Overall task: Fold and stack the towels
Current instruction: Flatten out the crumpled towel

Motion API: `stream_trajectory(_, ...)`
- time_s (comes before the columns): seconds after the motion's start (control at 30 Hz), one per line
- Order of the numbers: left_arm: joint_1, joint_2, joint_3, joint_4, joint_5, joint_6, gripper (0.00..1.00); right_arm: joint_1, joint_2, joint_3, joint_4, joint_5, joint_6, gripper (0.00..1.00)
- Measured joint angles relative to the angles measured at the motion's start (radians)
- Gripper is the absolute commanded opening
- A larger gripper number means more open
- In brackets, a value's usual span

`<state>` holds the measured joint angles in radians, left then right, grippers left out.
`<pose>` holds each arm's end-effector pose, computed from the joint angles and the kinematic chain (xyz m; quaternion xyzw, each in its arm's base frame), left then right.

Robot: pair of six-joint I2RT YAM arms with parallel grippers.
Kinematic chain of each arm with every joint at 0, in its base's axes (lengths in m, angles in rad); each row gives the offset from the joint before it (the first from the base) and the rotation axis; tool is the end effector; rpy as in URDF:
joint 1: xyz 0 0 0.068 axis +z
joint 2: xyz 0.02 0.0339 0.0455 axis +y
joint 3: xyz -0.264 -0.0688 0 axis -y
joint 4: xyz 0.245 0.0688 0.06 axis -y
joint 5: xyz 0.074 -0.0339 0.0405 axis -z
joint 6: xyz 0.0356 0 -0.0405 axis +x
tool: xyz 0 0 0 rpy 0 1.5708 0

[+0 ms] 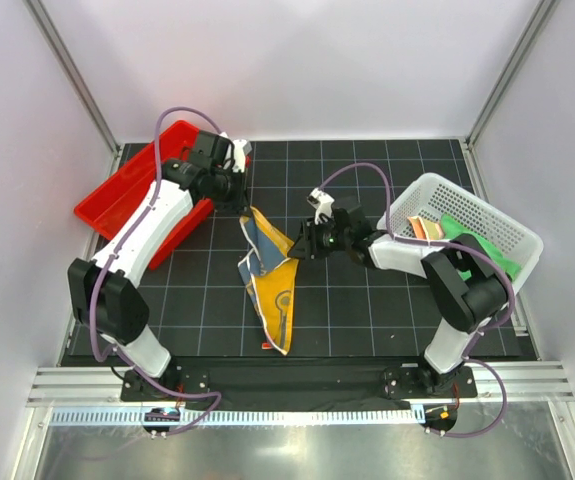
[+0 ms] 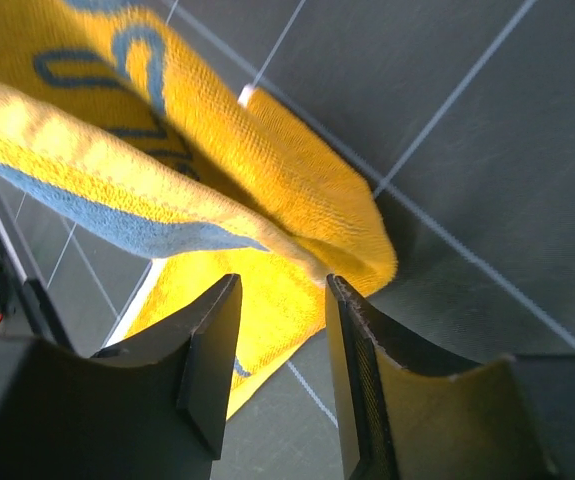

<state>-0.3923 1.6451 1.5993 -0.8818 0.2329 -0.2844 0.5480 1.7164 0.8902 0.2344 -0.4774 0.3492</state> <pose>0.3223 -0.1423 0.3386 0.0875 0.9390 -0.2082 0.2596 0.2954 0.1995 0.1763 -0.1957 0.8423 0.3862 0.3211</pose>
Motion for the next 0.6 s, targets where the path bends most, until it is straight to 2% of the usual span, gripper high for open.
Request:
stream_trajectory(0.3,0.002,0.008,-0.014,0.003,0.000,0.008,0.00,0.001,0.063,0.002,0.047,-0.067,0.003,0.46)
stream_trajectory(0.6,0.007,0.009,-0.014,0.002,0.000,0.020,0.00,-0.002,0.066,0.002,0.039,-0.060,-0.038,0.48)
